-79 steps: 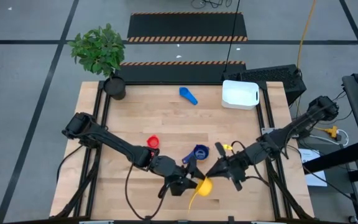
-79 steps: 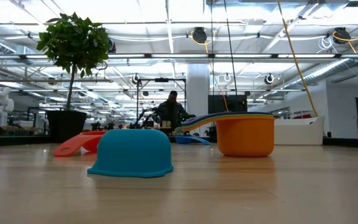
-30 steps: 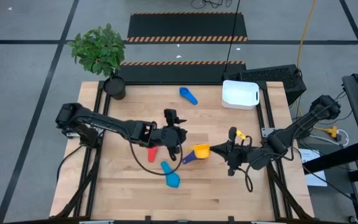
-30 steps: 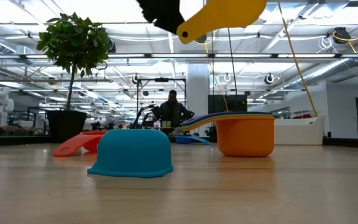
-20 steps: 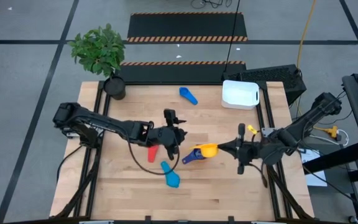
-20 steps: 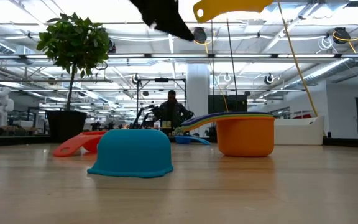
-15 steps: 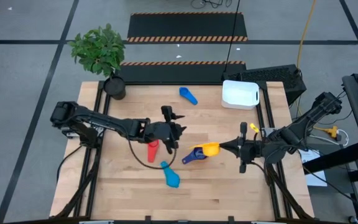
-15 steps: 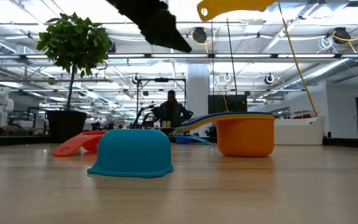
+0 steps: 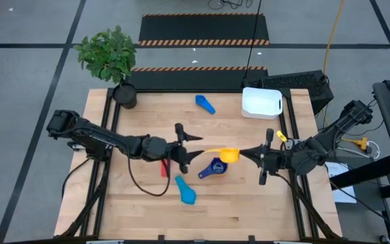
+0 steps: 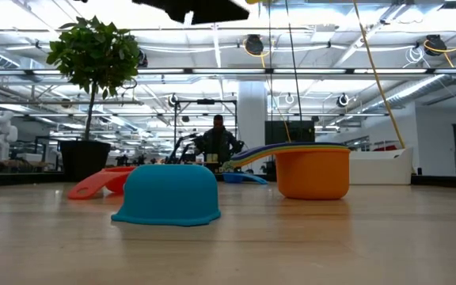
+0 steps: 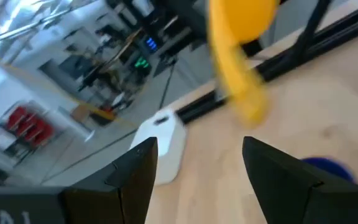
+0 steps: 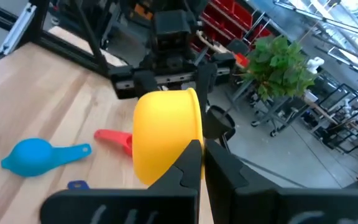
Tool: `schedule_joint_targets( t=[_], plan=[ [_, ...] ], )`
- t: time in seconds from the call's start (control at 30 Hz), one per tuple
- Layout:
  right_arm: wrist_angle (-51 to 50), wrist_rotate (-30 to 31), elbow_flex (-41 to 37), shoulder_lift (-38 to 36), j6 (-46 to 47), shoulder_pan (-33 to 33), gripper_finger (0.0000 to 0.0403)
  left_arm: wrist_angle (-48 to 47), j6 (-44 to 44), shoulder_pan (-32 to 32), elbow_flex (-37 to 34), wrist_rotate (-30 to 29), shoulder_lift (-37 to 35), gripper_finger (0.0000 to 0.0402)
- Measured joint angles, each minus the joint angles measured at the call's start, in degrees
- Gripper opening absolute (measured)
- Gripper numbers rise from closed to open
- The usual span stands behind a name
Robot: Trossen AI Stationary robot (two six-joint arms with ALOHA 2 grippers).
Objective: Nest measuring cups in basket
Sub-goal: Stack the yellow measuring cup on top of the violet measuring cup
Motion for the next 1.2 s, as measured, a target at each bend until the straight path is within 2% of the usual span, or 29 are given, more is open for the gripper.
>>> schedule_joint_targets(
  t=[0.13,0.5,0.8,1.0,1.2],
  plan=[
    [2.3,0.0,0.0,0.0,-0.1,0.0,0.0,2.2,0.5,-0.7,0.0,3.6,0.0,0.0239],
    [5.1,0.0,0.0,0.0,-0.5,0.0,0.0,10.2,0.0,-1.9,0.0,6.2,0.0,0.0239],
    [10.0,0.7,0.0,0.0,0.0,0.7,0.0,16.7,-2.9,-1.9,0.0,5.9,0.0,0.0239],
    [21.8,9.1,-3.3,0.0,-6.0,2.9,0.0,20.0,-3.6,-2.4,0.0,2.0,0.0,0.0239],
    [35.8,9.0,-7.4,0.0,-14.8,4.4,0.0,20.5,-3.0,-2.5,0.0,0.2,0.0,0.0239]
  ],
)
